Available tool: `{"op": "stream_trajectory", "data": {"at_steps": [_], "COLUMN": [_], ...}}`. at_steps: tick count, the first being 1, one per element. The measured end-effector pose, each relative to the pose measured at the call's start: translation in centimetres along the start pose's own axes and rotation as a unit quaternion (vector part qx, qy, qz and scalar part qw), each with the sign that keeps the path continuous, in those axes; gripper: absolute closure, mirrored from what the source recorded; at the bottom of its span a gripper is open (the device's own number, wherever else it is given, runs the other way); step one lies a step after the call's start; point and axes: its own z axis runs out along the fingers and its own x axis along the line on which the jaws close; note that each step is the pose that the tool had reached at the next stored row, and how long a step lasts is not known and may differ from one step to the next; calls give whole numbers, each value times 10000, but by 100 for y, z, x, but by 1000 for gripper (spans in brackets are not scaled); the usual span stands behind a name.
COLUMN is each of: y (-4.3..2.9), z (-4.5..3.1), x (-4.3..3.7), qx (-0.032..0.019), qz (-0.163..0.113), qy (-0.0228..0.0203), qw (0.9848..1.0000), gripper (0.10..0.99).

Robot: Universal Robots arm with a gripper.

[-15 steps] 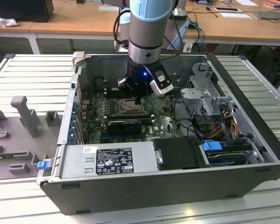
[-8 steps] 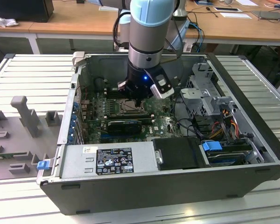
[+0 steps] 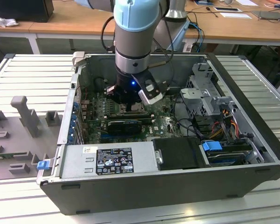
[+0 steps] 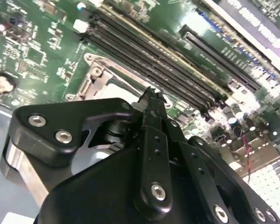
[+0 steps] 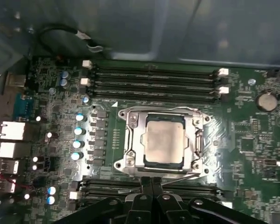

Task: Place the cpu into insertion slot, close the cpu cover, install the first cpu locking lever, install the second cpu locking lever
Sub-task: 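Install the second cpu locking lever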

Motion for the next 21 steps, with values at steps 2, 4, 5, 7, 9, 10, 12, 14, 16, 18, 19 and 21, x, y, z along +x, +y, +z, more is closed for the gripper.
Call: {"op": "stream_trajectory", "data": {"at_steps": [2,4,5,7,9,10,12,14,16,18,19,21], "y": [-12,-20,-24,-68,-109,-118,-130,-132,-138,-147,-150,-153], "z": [51,105,119,119,112,111,109,120,161,214,232,252], "x": [19,32,44,80,100,111,165,234,256,258,258,261], "qx": [-7,-21,-52,-287,-300,-301,-313,-351,-388,-409,-418,-468], "qz": [-1,-2,-1,-4,-3,-2,-5,-4,-5,-5,-4,-5], "qy": [0,0,-1,-19,-20,-20,-20,-26,-27,-29,-29,-32], "qw": [10000,10000,10000,9996,9995,9995,9995,9994,9992,9992,9991,9989], "gripper": [980,980,980,980,980,980,980,980,980,980,980,980]}}
